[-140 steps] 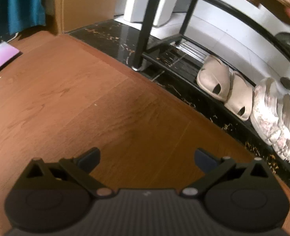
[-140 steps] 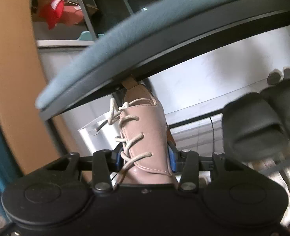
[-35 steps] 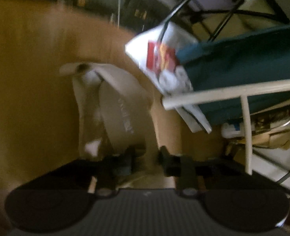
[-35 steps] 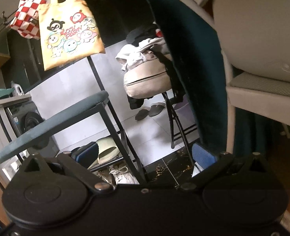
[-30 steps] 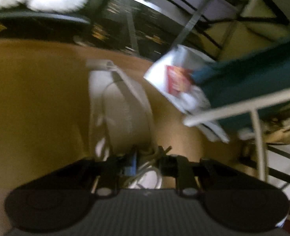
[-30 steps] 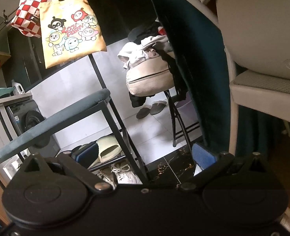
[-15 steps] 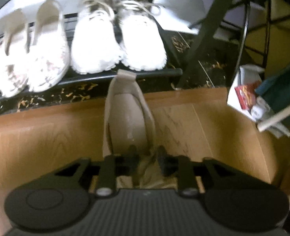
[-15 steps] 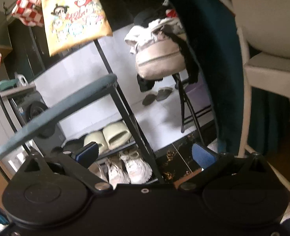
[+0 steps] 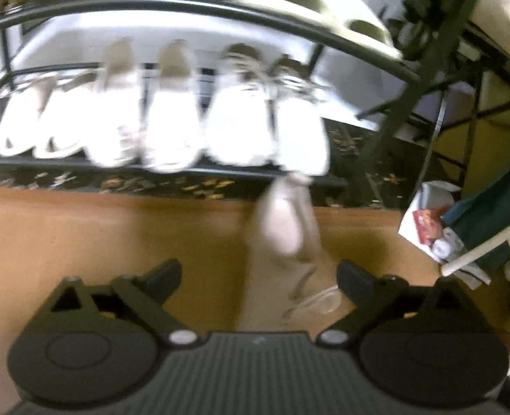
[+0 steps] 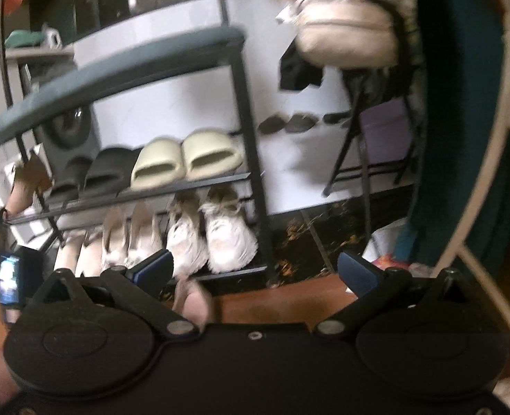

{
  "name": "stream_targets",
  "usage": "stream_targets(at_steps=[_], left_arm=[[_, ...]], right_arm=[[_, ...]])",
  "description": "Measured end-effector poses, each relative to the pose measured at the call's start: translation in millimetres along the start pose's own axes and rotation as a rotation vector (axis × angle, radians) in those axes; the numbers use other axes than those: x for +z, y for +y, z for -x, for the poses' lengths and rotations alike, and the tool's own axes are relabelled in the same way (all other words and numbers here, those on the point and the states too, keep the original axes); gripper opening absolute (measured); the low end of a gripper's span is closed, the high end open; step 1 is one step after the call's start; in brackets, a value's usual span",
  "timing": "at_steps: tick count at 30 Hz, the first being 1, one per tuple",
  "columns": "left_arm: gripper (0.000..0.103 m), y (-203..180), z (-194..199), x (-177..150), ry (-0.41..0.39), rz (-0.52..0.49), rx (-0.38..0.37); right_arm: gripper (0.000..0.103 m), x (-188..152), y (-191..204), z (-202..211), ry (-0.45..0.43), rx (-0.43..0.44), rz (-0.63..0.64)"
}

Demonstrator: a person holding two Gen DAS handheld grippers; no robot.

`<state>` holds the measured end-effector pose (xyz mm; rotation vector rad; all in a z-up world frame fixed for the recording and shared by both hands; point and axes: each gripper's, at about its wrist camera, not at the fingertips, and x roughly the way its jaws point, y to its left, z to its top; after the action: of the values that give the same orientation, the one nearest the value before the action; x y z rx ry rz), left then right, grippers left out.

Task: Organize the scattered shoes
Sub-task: 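Close the right tool on the second beige shoe while the left tool releases it, then carry the second beige shoe in the right tool into the upper shelf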

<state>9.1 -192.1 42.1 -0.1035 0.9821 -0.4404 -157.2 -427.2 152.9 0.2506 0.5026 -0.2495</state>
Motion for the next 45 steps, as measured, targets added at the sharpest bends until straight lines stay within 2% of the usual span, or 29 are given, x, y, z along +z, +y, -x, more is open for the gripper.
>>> stream_targets(at_steps=[2, 8, 10, 12, 14, 16, 19, 22, 24, 29, 33, 39, 43, 45], left_arm=[[0.097, 33.6, 17.7, -9.6, -0.027, 0.056, 0.036], [0.097, 106.7, 57.8, -41.6, -0.141, 0.075, 0.188], [0.097, 115.6, 63.0, -40.2, -0.146, 0.102, 0.207], [0.098, 119.9, 70.8, -34.5, -0.164, 0.126, 0.193], [0.102, 115.7, 79.8, -30.3, -0.203, 0.102, 0.189], [0.102, 108.4, 86.3, -29.9, -0.246, 0.060, 0.213], [0.102, 101.4, 86.6, -29.9, -0.281, 0.043, 0.244], [0.102, 103.4, 83.2, -24.4, -0.279, 0.073, 0.255], [0.102, 107.8, 81.5, -23.4, -0.279, 0.107, 0.257], [0.102, 124.2, 65.0, -18.0, -0.242, 0.153, 0.322], [0.102, 130.4, 45.8, -10.6, -0.208, 0.154, 0.360], [0.102, 137.5, 26.6, -11.5, -0.167, 0.125, 0.360], [0.102, 149.1, 13.7, -12.7, -0.125, 0.152, 0.353], [0.102, 153.4, 9.4, -12.8, -0.111, 0.159, 0.359]], right_arm=[[0.103, -0.7, 6.9, -9.6, 0.008, 0.000, -0.003], [0.103, 1.5, 43.9, -37.3, 0.036, 0.000, -0.015], [0.103, -3.0, 59.7, -41.3, 0.038, -0.022, 0.018], [0.103, -10.2, 72.3, -44.7, 0.068, -0.031, 0.049], [0.103, -22.2, 87.1, -46.1, 0.110, -0.023, 0.096], [0.103, -34.6, 93.6, -49.3, 0.123, -0.012, 0.136], [0.103, -54.5, 94.3, -76.2, 0.119, -0.104, 0.034], [0.103, -78.0, 99.4, -111.7, 0.109, -0.156, -0.031], [0.103, -91.3, 105.2, -127.9, 0.090, -0.176, -0.013], [0.103, -116.8, 119.6, -162.9, 0.096, -0.183, 0.140], [0.103, -126.5, 115.9, -184.3, 0.133, -0.177, 0.140], [0.103, -129.7, 110.3, -208.7, 0.156, -0.201, 0.125], [0.103, -135.3, 105.9, -230.3, 0.188, -0.233, 0.115], [0.096, -138.8, 104.5, -234.8, 0.197, -0.235, 0.099]])
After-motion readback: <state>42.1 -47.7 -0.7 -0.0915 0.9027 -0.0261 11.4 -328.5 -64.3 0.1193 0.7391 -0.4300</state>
